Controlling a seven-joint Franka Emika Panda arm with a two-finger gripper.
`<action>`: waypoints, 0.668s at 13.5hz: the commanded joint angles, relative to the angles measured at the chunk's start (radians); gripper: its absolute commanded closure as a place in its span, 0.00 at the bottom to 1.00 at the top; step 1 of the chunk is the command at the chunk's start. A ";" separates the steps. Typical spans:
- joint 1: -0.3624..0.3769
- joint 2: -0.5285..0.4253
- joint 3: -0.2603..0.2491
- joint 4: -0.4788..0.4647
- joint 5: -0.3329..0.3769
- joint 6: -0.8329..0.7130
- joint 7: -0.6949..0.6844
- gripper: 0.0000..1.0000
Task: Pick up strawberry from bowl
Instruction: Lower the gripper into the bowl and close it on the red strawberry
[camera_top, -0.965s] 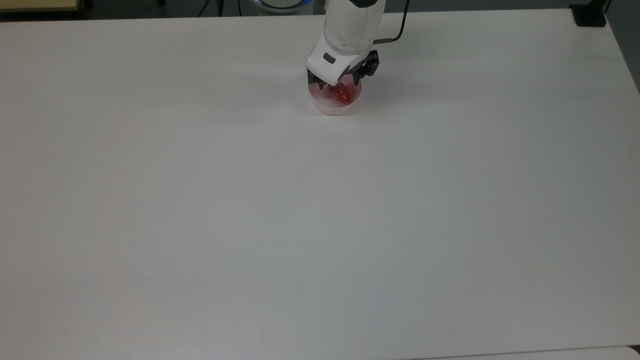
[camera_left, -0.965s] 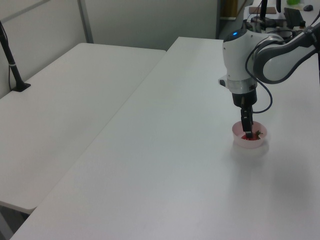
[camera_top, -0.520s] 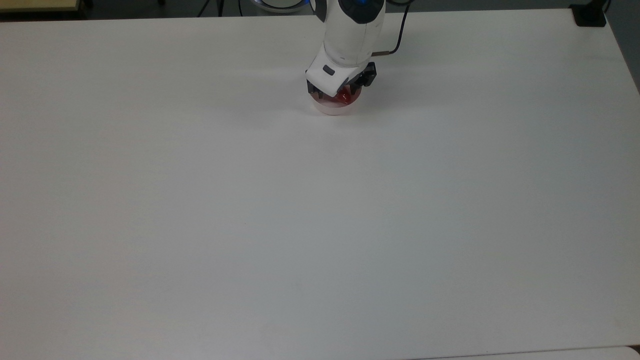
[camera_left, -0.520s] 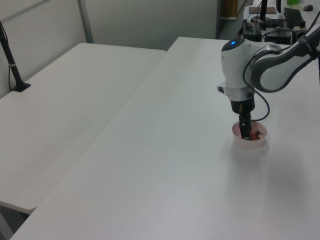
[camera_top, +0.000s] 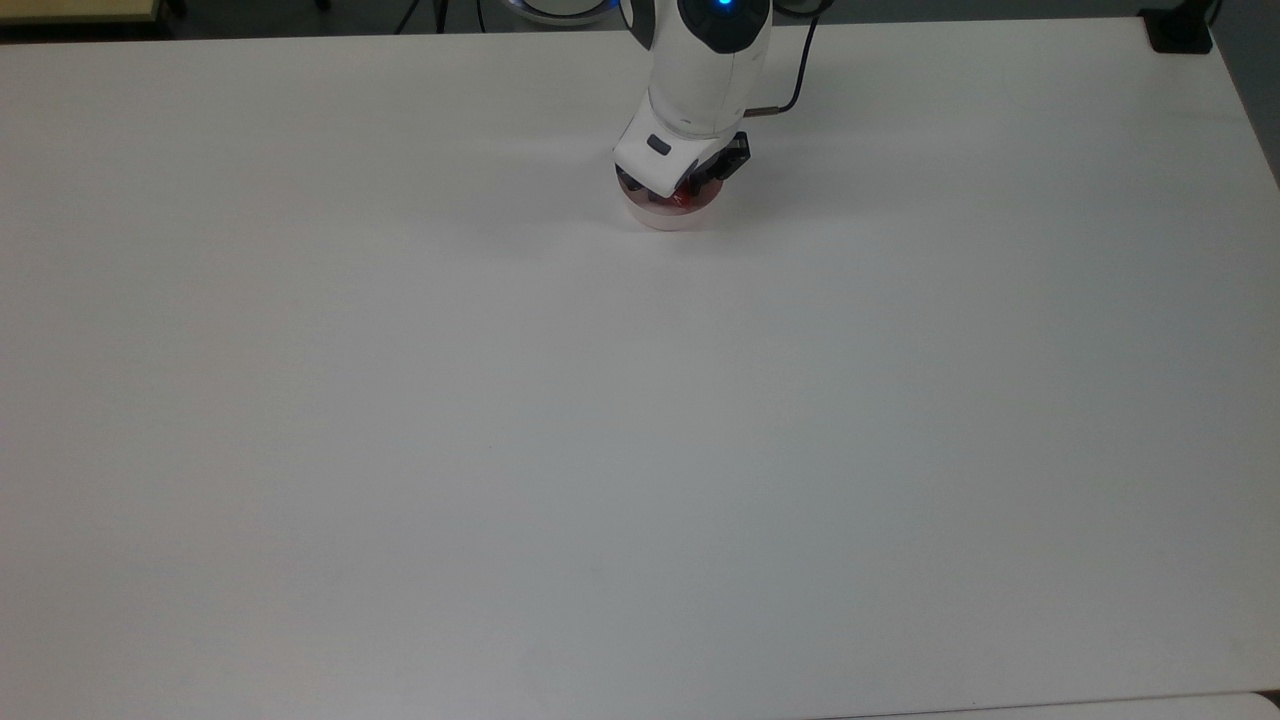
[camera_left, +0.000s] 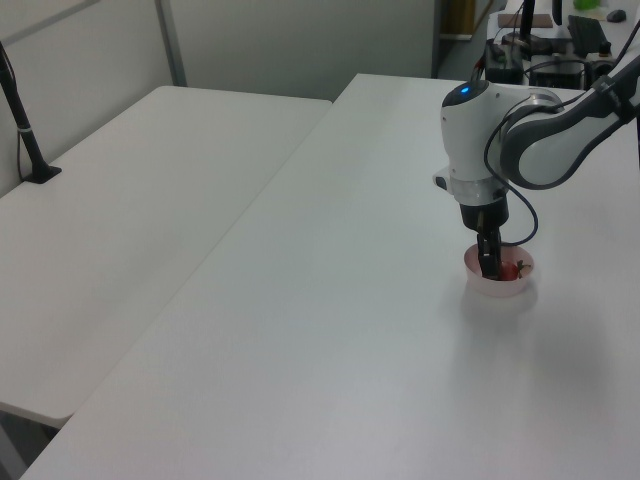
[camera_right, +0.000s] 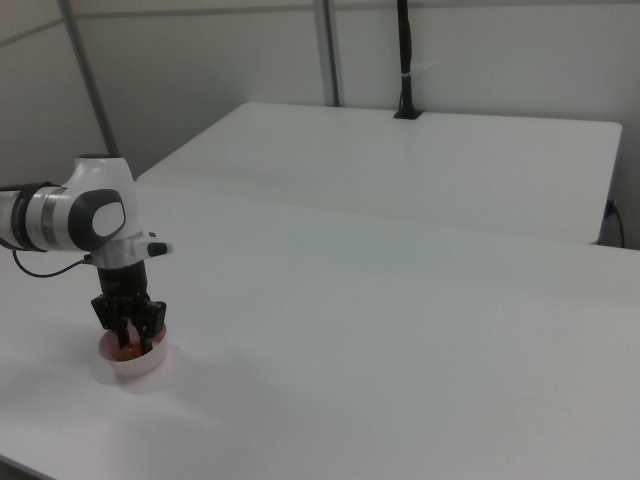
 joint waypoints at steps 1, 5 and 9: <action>0.007 -0.015 -0.007 -0.008 0.012 -0.015 -0.010 0.53; -0.002 -0.021 -0.007 0.025 0.013 -0.059 -0.010 0.53; -0.003 -0.025 -0.014 0.058 0.018 -0.117 -0.037 0.56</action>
